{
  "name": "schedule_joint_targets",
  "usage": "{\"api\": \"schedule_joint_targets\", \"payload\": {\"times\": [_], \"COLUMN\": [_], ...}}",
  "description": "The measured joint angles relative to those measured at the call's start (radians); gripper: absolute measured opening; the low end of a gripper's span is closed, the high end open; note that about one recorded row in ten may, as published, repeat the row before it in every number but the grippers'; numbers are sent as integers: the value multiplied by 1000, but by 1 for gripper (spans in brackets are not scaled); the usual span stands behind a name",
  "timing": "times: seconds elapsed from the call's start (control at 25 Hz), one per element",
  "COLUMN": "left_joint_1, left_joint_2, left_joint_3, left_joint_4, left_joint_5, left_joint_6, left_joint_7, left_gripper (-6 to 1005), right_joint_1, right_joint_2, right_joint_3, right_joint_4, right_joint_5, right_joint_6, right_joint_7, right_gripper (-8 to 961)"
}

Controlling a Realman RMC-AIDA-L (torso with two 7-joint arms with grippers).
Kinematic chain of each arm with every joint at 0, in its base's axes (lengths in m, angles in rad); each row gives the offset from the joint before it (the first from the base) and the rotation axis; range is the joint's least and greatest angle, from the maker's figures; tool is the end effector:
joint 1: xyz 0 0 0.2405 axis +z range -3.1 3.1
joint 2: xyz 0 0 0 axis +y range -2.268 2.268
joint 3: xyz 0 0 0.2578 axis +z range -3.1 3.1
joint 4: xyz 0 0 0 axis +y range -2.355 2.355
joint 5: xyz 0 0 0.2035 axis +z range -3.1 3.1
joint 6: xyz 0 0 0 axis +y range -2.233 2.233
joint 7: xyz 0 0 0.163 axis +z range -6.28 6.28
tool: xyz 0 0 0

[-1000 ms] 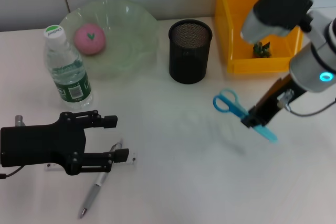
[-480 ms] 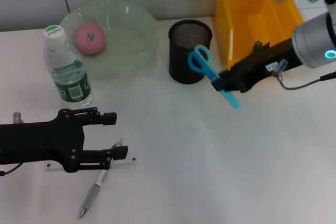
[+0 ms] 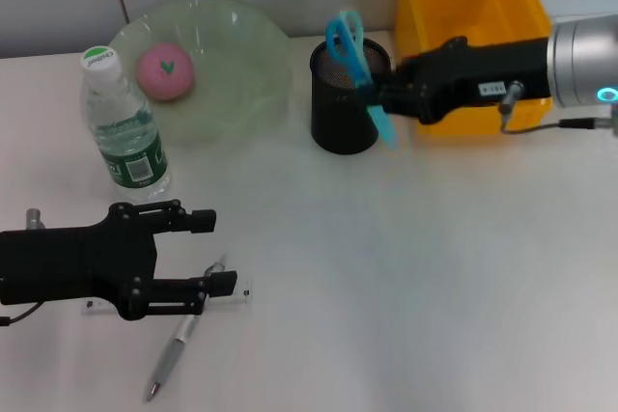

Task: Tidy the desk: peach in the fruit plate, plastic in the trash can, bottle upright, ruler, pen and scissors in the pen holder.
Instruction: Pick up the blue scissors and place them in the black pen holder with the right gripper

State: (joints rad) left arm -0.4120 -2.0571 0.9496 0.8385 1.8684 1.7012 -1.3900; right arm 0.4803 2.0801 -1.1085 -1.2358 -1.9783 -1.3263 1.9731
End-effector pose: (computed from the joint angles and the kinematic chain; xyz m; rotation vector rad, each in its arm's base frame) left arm -0.2384 0.2945 -0.0110 -2.9323 -0.4116 -0.6919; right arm 0.1751 0.3750 0.0149 -2.6370 0.6089 0.4371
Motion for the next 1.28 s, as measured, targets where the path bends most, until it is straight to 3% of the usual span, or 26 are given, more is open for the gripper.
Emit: {"api": "schedule_joint_targets", "payload": {"times": [0.44, 0.68, 0.88, 1.28], "left_joint_1": [-9, -19, -23, -28], "left_joint_2": [-3, -3, -3, -3], "left_joint_3": [0, 0, 0, 0], "left_joint_4": [-3, -5, -7, -6], "left_joint_5": [2, 1, 3, 3], "left_joint_6": [-6, -14, -17, -17], "left_joint_7": [0, -3, -9, -10], "left_gripper": [795, 795, 795, 794], "right_joint_1": [7, 3, 35, 153], "right_joint_2": [0, 3, 3, 7], "right_joint_3": [1, 2, 0, 3], "right_joint_4": [311, 429, 606, 820], "right_joint_5": [435, 669, 895, 948], "right_joint_6": [239, 281, 284, 288], "right_joint_7": [-468, -703, -953, -1122], "right_gripper": [241, 244, 247, 252]}}
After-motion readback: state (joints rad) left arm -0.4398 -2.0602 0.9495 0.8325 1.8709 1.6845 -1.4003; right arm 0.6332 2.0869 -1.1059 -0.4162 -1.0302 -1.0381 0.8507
